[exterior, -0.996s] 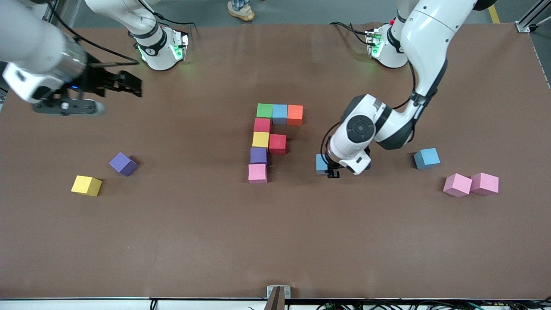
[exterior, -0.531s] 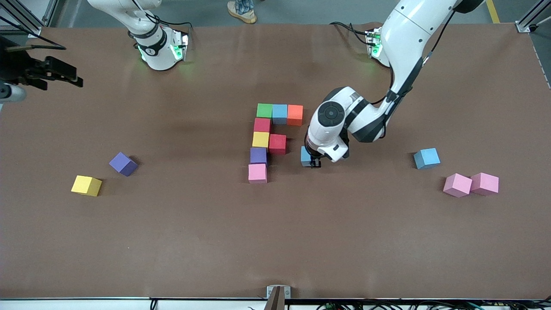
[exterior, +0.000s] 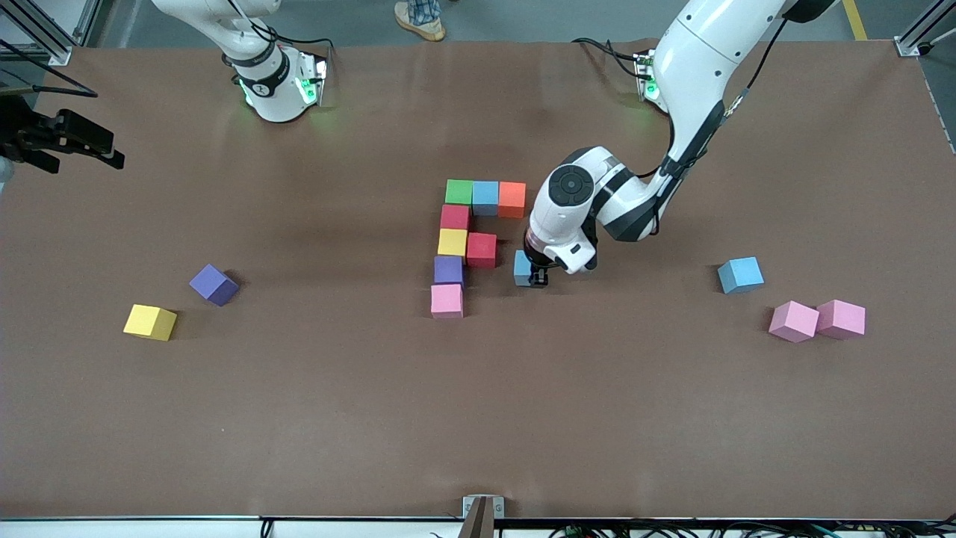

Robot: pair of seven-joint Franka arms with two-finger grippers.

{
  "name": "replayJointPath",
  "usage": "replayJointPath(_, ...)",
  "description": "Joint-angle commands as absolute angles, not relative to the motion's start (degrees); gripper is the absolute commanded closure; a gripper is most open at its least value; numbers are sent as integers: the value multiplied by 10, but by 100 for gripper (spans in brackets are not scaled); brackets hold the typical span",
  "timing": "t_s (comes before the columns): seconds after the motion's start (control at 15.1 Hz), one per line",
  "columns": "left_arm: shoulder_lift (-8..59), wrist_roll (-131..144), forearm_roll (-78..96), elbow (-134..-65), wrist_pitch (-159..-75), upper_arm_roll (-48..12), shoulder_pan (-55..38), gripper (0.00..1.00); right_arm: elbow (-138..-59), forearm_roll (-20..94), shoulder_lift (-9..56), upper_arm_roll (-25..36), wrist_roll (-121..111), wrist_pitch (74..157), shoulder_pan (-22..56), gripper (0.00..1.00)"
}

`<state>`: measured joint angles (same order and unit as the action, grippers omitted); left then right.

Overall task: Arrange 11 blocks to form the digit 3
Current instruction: 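Carry the light blue cube to the column while the right gripper withdraws, then lower the light blue cube beside the red cube and open the left gripper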

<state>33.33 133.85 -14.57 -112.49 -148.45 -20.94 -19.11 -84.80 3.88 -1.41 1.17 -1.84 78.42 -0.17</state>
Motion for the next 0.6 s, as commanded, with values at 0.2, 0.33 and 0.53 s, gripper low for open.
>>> replayJointPath(0.2, 328, 1339, -154, -1153, -1510, -218, -190, 86, -838, 31, -17, 3, -23, 836, -11, 0)
replayJointPath(0.33, 331, 1340, -150, -1156, -1520, -219, -191, 86, -832, 31, -18, 4, -21, 837, -11, 0)
replayJointPath(0.53, 330, 1375, -149, -1163, -1519, -232, -190, 86, -831, 29, -17, 3, -23, 838, -25, 0)
